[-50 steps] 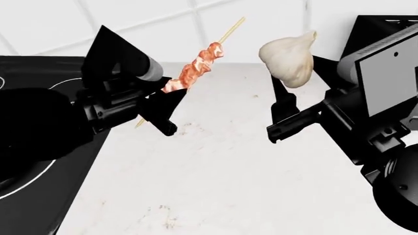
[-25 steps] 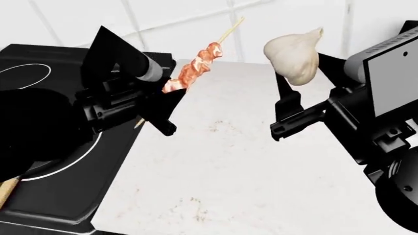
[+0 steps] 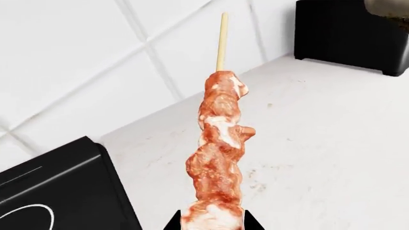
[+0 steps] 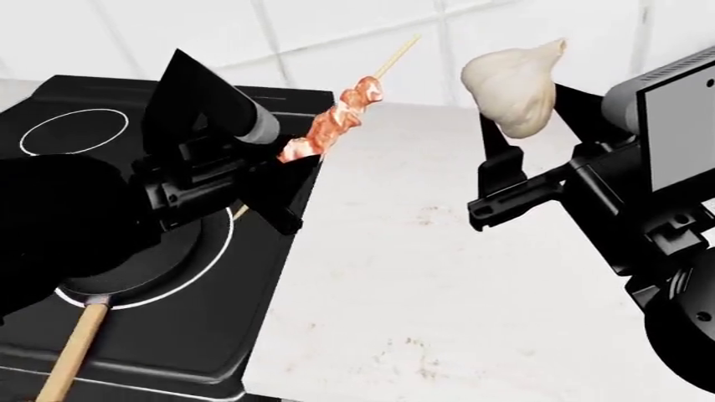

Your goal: Place both pans onto different burners. Then place the garlic and the skewer on different pans.

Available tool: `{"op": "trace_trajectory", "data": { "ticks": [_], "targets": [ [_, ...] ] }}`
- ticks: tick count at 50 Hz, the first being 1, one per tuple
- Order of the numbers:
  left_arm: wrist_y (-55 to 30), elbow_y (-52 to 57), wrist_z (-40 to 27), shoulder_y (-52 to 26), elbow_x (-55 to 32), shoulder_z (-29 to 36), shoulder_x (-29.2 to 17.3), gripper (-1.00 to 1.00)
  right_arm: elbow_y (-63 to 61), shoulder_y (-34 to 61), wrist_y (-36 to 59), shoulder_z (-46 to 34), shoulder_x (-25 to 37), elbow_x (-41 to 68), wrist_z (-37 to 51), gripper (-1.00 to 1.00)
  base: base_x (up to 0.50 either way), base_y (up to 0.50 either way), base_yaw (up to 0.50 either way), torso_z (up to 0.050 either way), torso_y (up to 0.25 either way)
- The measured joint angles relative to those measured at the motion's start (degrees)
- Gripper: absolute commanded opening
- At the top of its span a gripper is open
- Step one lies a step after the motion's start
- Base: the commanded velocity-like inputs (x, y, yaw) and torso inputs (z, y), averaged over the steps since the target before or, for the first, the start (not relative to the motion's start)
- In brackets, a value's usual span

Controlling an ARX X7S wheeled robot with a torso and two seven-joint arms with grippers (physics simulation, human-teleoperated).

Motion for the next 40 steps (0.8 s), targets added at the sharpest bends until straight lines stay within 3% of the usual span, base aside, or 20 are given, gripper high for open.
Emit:
{"op": "trace_trajectory", "data": {
  "ticks": [40],
  "targets": [
    [1.41, -2.2, 0.98, -0.58, 2.4, 0.83, 0.51, -1.0, -0.03, -1.96, -1.88, 0.79, 1.18, -0.78, -0.31, -1.0, -0.06, 0.49, 0.0, 0.0, 0.0]
  ]
}}
